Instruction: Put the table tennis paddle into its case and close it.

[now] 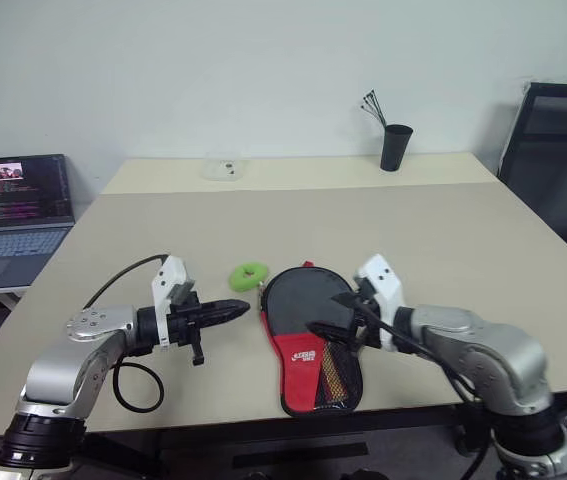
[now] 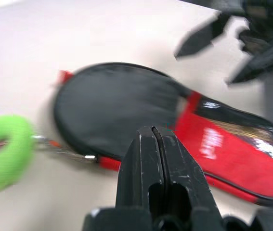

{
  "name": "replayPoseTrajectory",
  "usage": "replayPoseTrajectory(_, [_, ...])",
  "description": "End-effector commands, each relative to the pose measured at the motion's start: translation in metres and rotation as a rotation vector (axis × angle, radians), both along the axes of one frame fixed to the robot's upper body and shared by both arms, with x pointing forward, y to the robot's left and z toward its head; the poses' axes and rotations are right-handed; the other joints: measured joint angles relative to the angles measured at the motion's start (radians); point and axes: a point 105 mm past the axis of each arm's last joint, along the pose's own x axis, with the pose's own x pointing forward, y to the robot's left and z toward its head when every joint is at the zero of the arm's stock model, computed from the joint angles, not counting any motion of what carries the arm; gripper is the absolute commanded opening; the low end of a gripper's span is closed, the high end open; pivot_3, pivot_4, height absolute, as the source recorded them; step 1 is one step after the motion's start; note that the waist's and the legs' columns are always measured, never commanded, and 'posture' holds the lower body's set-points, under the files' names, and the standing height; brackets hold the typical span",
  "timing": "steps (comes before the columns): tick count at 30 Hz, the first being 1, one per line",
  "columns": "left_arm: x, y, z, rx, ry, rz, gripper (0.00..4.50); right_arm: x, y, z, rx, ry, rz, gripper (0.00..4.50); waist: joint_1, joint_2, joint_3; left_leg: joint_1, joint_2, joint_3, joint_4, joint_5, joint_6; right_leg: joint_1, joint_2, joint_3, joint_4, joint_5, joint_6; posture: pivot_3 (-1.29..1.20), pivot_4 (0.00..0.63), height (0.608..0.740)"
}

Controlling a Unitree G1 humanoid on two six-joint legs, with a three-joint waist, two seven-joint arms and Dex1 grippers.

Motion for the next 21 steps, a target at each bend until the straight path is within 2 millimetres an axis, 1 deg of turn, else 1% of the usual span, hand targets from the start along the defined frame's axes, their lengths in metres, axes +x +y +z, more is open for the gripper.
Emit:
replayPoseTrajectory(1, [0.010,0.009,0.011,0.009,-0.069,0.079,0.18,0.003,0.016,-0.007,-0.004,-0.053,0.021,4.49,0.000,0.000,0.000,0.000,0.000,0.000,0.000,0.000,0.000,0.000,0.000,0.000,0.000,0.000,0.000,0.00,0.150,0.740])
replayPoseTrajectory(3, [0.015,0.013,0.011,0.002,-0.068,0.114,0.62,0.007,0.019,-0.014,-0.024,-0.071,0.018,4.50,0.000,0.000,0.000,0.000,0.000,0.000,0.000,0.000,0.000,0.000,0.000,0.000,0.000,0.000,0.000,0.00,0.150,0.740])
replayPoseTrajectory(4, [0.018,0.016,0.012,0.005,-0.078,0.138,0.93,0.010,0.019,-0.016,-0.027,-0.073,0.006,4.50,0.000,0.000,0.000,0.000,0.000,0.000,0.000,0.000,0.000,0.000,0.000,0.000,0.000,0.000,0.000,0.00,0.150,0.740])
replayPoseTrajectory(7, [0.028,0.021,0.011,0.031,-0.098,0.190,2.02,0.017,0.018,-0.021,-0.043,-0.091,-0.016,4.50,0.001,-0.001,0.000,0.000,0.000,0.000,0.001,0.000,0.000,0.000,0.000,0.000,0.000,0.000,0.000,0.00,0.150,0.740])
replayPoseTrajectory(9, [0.034,0.020,0.011,0.044,-0.108,0.204,2.76,0.018,0.018,-0.023,-0.052,-0.098,-0.010,4.50,0.002,-0.001,0.000,0.000,0.000,0.000,0.001,0.000,0.000,0.000,0.000,0.000,0.000,0.000,0.000,0.00,0.150,0.740])
replayPoseTrajectory(12, [0.050,0.018,0.010,0.074,-0.124,0.242,3.84,0.018,0.019,-0.024,-0.051,-0.098,-0.006,4.50,0.003,-0.001,-0.001,0.000,0.000,0.000,0.001,0.000,0.000,0.000,0.000,0.000,0.001,0.000,0.000,0.00,0.150,0.740])
replayPoseTrajectory(14, [0.062,0.016,0.011,0.077,-0.132,0.276,4.48,0.018,0.020,-0.025,-0.053,-0.100,-0.004,4.50,0.003,-0.001,-0.001,0.000,0.000,0.000,0.001,0.000,0.000,0.000,0.000,0.000,0.001,0.001,0.001,0.00,0.150,0.740])
replayPoseTrajectory(17, [0.082,0.016,0.011,0.038,-0.103,0.356,4.48,0.019,0.021,-0.024,-0.053,-0.103,-0.007,4.50,0.004,-0.002,-0.001,0.000,0.000,0.000,0.001,0.000,0.000,0.000,0.000,0.000,0.001,0.001,0.001,0.00,0.150,0.740])
replayPoseTrajectory(19, [0.097,0.015,0.005,0.002,-0.035,0.419,4.48,0.020,0.021,-0.024,-0.052,-0.104,-0.009,4.50,0.005,-0.002,-0.001,0.000,-0.001,0.000,0.002,0.000,0.000,0.001,0.001,-0.001,0.001,0.001,0.001,0.00,0.150,0.740])
replayPoseTrajectory(21, [0.107,0.015,-0.001,-0.004,0.007,0.462,4.48,0.021,0.022,-0.024,-0.052,-0.105,-0.011,4.50,0.004,-0.002,-0.001,0.000,-0.001,0.000,0.002,0.000,0.000,0.001,0.001,0.000,0.001,0.001,0.002,0.00,0.150,0.740])
